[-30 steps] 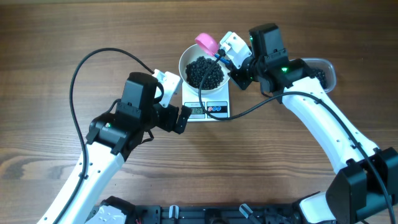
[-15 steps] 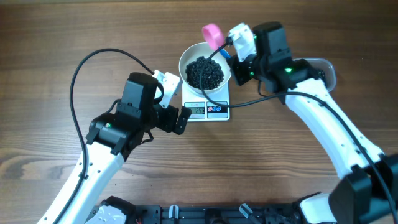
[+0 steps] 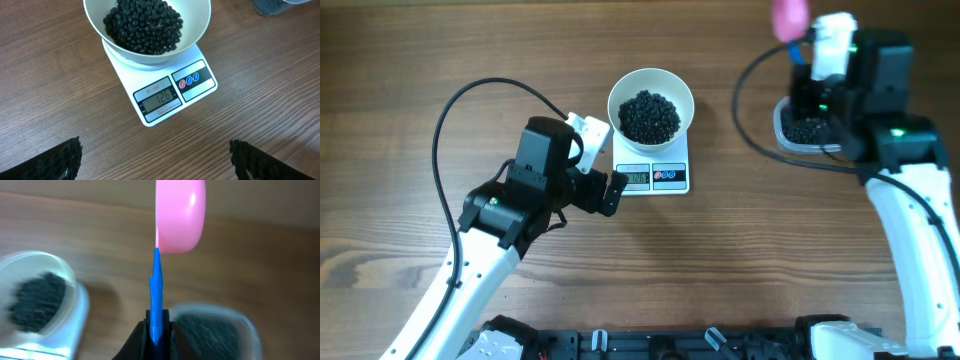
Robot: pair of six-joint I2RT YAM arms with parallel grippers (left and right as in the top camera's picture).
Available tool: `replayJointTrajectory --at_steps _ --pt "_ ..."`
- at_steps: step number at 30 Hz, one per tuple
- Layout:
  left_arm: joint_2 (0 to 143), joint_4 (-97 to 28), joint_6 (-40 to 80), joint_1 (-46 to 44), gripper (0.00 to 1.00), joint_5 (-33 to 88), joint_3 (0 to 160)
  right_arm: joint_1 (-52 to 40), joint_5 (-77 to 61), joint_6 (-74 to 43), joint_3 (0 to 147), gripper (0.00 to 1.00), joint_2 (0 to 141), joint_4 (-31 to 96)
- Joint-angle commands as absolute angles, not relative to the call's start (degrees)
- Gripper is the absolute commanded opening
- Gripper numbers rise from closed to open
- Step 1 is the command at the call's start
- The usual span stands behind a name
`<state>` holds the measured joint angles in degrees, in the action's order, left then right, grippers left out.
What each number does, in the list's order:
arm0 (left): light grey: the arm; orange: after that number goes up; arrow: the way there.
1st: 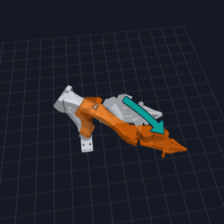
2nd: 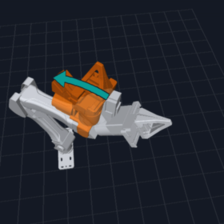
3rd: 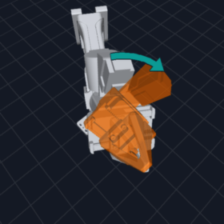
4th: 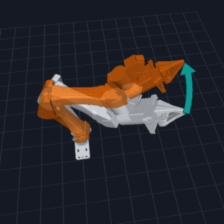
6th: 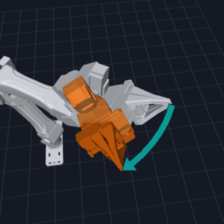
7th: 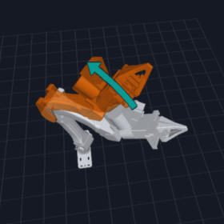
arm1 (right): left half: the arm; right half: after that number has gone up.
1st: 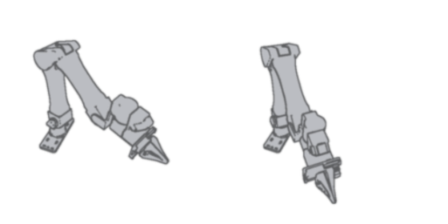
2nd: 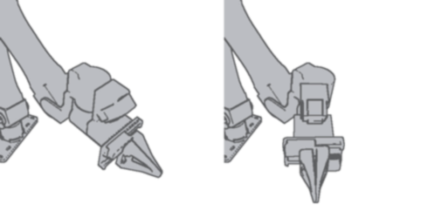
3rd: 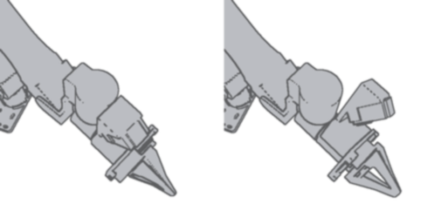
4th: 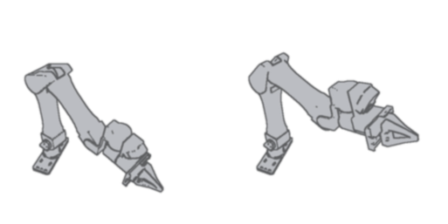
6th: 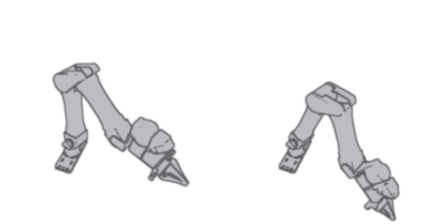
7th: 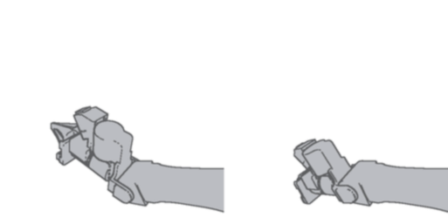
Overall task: Scoop item into bowl and weigh 150g on scale
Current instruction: 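Carry the empty scoop with the right gripper back to the bean tub, then drag the scoop through the black beans in the tub with the right gripper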
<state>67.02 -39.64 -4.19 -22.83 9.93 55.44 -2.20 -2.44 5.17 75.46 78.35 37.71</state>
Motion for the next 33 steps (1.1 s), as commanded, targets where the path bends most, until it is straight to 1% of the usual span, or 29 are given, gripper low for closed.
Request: replayJointTrajectory --at_steps 1,6,11,18,25,33 --pt "67.2 -39.7 -4.3 -23.1 1.0 10.9 55.1 3.3 4.9 5.0 75.8 0.04 77.4 43.5" --pt "67.2 -39.7 -4.3 -23.1 1.0 10.8 55.1 9.1 4.9 9.0 75.7 0.04 77.5 49.3" --pt "67.2 -39.7 -4.3 -23.1 1.0 10.8 55.1 12.7 2.9 9.1 75.7 0.04 78.5 51.2" --pt "67.2 -39.7 -4.3 -23.1 1.0 10.8 55.1 12.8 -2.9 9.1 75.7 0.04 84.2 54.6" --pt "67.2 -39.7 -4.3 -23.1 1.0 10.9 55.1 12.8 -4.3 9.1 75.7 0.04 90.6 55.4" --pt "67.2 -39.7 -4.3 -23.1 1.0 10.9 55.1 12.8 -6.5 9.1 75.6 0.04 94.4 56.5"
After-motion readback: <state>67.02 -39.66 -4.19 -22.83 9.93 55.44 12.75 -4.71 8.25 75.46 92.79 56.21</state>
